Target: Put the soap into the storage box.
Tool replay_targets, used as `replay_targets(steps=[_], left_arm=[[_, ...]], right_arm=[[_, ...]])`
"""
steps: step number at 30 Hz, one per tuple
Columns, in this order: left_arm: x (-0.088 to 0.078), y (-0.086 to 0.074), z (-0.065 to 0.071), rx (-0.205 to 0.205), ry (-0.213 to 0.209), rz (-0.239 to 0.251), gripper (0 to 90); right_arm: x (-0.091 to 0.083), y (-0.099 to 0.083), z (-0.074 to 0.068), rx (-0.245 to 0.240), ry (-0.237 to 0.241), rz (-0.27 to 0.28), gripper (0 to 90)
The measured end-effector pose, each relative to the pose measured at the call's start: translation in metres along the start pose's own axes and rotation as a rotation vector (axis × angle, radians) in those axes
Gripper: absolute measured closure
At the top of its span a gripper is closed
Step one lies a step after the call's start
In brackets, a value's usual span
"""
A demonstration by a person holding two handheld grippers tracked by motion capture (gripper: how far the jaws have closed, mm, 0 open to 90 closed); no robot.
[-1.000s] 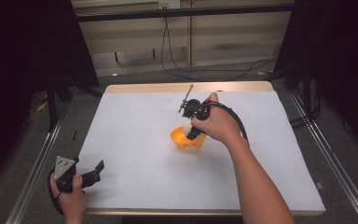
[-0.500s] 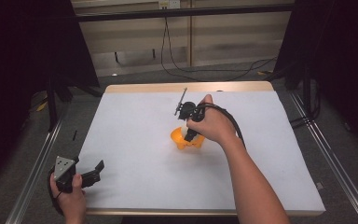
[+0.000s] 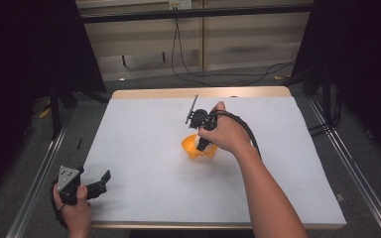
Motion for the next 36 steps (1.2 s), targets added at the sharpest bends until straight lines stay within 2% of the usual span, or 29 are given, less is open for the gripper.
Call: replay_targets(steps=[5, 6, 10, 11, 15, 17, 20, 23, 25, 30, 36], left_arm=[[0.0, 0.0, 0.0, 0.001, 0.001, 0.001, 0.0], [0.0, 0.0, 0.0, 0.001, 0.001, 0.0, 0.0], [0.0, 0.0, 0.0, 0.0, 0.0, 0.001, 0.0], [0.0, 0.0, 0.0, 0.001, 0.001, 0.0, 0.0], [0.0, 0.0, 0.0, 0.004, 0.0, -0.001, 0.0], [0.0, 0.0, 0.0, 0.003, 0.0, -0.001, 0.0], [0.0, 0.0, 0.0, 0.003, -0.001, 0.0, 0.0], [0.0, 0.0, 0.0, 0.003, -0.001, 0.0, 0.0], [0.0, 0.0, 0.0, 0.004, 0.0, 0.0, 0.0], [0.0, 0.0, 0.001, 0.002, 0.001, 0.0, 0.0], [0.0, 0.0, 0.0, 0.005, 0.005, 0.001, 0.0]], right_arm=[[-0.007, 0.0, 0.001, 0.002, -0.014, 0.006, 23.1], [-0.008, -0.001, -0.001, 0.02, -0.011, 0.006, 22.4], [-0.014, -0.005, -0.001, 0.04, -0.032, 0.045, 19.9], [-0.016, -0.008, -0.001, 0.054, -0.034, 0.072, 18.4], [-0.019, -0.014, -0.004, 0.078, -0.031, 0.089, 16.4], [-0.02, -0.019, -0.005, 0.089, -0.034, 0.099, 14.5], [-0.021, -0.029, -0.009, 0.12, -0.054, 0.131, 6.7], [-0.021, -0.036, -0.01, 0.129, -0.067, 0.157, 2.9], [-0.021, -0.044, -0.013, 0.169, -0.073, 0.198, 0.0], [-0.02, -0.058, -0.017, 0.201, -0.083, 0.228, 0.0], [-0.023, -0.08, -0.025, 0.239, -0.116, 0.295, 0.0]])
Point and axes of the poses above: each handheld gripper's, and its own axes: x roughly forward along the jaws, y roughly out of its top, z roughly to its right, the point moved 6 cm from there along x, roughly forward along the jaws, and after that the axes turned 15 degrees about -x, right-handed, at the moved point
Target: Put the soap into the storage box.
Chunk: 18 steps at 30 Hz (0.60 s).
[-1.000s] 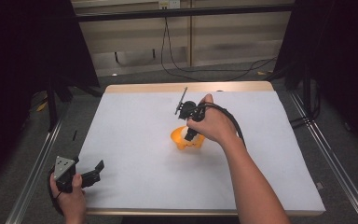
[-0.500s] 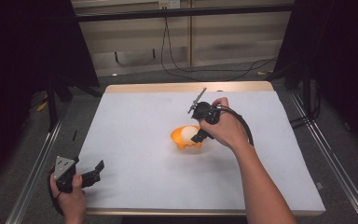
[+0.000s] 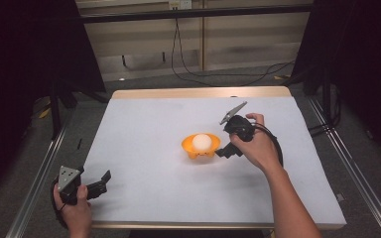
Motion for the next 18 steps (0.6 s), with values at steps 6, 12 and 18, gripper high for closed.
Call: replay_targets(steps=[6, 12, 18], left_arm=[[0.0, 0.0, 0.001, -0.005, 0.0, 0.002, 0.0], [0.0, 0.0, 0.001, -0.005, -0.003, 0.001, 0.0], [0.0, 0.0, 0.001, 0.0, -0.002, 0.0, 0.0]], right_arm=[[-0.009, -0.017, -0.001, 0.026, -0.033, 0.058, 0.0], [-0.019, -0.04, -0.002, 0.057, -0.068, 0.111, 0.0], [-0.026, -0.061, -0.005, 0.101, -0.1, 0.16, 0.0]])
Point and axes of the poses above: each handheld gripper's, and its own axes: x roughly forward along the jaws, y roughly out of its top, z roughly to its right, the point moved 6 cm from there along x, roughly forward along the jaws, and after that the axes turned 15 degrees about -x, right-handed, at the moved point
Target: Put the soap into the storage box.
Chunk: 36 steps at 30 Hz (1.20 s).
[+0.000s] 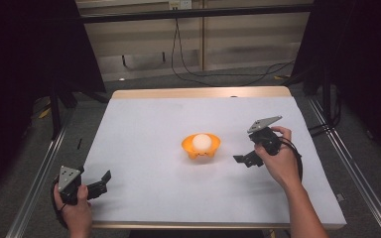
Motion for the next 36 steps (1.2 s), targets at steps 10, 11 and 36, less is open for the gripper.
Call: replay_targets(steps=[10, 11, 36], left_arm=[[-0.001, 0.0, -0.001, 0.008, -0.002, 0.001, 0.0], [-0.001, 0.0, -0.001, 0.008, -0.002, 0.001, 0.0], [0.0, 0.0, 0.001, 0.012, 0.001, 0.003, 0.0]], right_arm=[[-0.011, -0.029, -0.005, 0.03, -0.035, 0.049, 0.0], [-0.012, -0.032, -0.005, 0.034, -0.038, 0.056, 0.0], [-0.056, -0.107, -0.016, 0.192, -0.149, 0.204, 0.0]])
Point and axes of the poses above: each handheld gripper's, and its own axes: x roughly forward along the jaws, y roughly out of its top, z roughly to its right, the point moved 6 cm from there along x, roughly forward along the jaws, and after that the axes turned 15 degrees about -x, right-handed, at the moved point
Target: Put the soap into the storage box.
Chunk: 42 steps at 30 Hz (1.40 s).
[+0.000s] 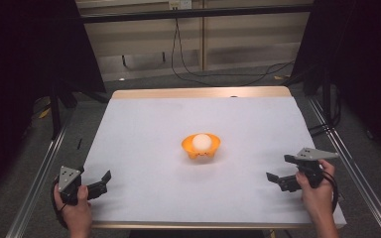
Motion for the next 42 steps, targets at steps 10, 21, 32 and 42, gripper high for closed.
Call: replay_targets(steps=[10, 21, 32, 42], left_arm=[[0.0, 0.0, 0.0, 0.006, 0.003, 0.001, 0.0], [-0.001, 0.0, -0.001, 0.0, 0.002, 0.003, 0.0], [-0.001, 0.0, -0.001, -0.004, -0.007, 0.001, 0.0], [-0.001, 0.0, -0.002, -0.008, -0.001, 0.001, 0.0]], right_arm=[[-0.037, -0.036, 0.009, 0.08, -0.07, 0.035, 0.0], [-0.065, -0.054, 0.011, 0.126, -0.125, 0.078, 0.0], [-0.069, -0.065, 0.01, 0.157, -0.13, 0.146, 0.0], [-0.073, -0.068, 0.014, 0.194, -0.141, 0.192, 0.0]])
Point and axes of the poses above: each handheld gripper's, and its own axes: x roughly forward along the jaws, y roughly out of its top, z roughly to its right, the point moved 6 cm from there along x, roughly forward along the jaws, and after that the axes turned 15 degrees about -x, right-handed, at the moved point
